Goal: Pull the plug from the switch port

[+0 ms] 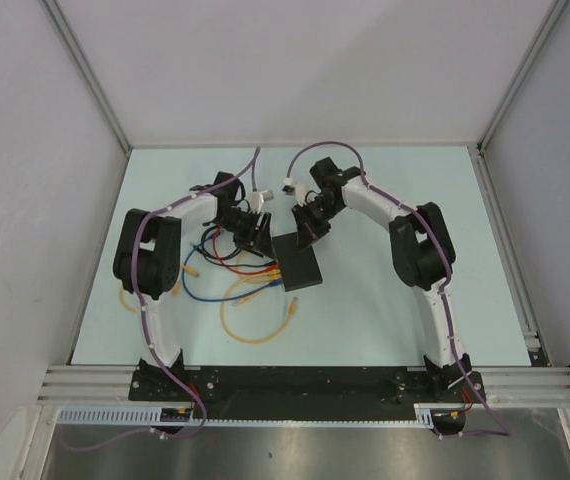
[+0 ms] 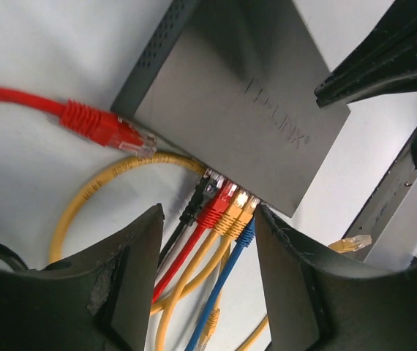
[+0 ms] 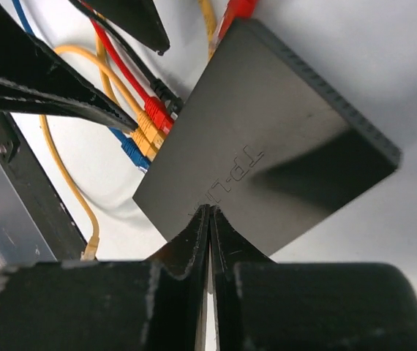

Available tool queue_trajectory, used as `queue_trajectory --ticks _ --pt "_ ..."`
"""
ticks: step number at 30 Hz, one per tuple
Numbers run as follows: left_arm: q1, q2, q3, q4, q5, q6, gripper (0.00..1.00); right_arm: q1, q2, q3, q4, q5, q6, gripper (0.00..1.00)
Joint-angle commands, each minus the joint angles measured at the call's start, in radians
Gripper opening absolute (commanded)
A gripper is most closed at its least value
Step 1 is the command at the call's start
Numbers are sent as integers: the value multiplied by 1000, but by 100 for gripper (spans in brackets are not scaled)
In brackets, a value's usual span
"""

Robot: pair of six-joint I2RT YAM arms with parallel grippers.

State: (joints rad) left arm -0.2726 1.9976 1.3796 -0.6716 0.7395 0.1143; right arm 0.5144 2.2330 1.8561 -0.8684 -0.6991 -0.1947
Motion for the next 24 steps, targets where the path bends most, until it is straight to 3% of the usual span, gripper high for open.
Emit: queue_trajectory --ticks 1,24 --pt "3 -3 -22 40 34 -33 58 15 27 -49 0 -7 -46 7" --pt "1 138 68 -20 93 -13 48 35 88 -54 -66 15 -103 10"
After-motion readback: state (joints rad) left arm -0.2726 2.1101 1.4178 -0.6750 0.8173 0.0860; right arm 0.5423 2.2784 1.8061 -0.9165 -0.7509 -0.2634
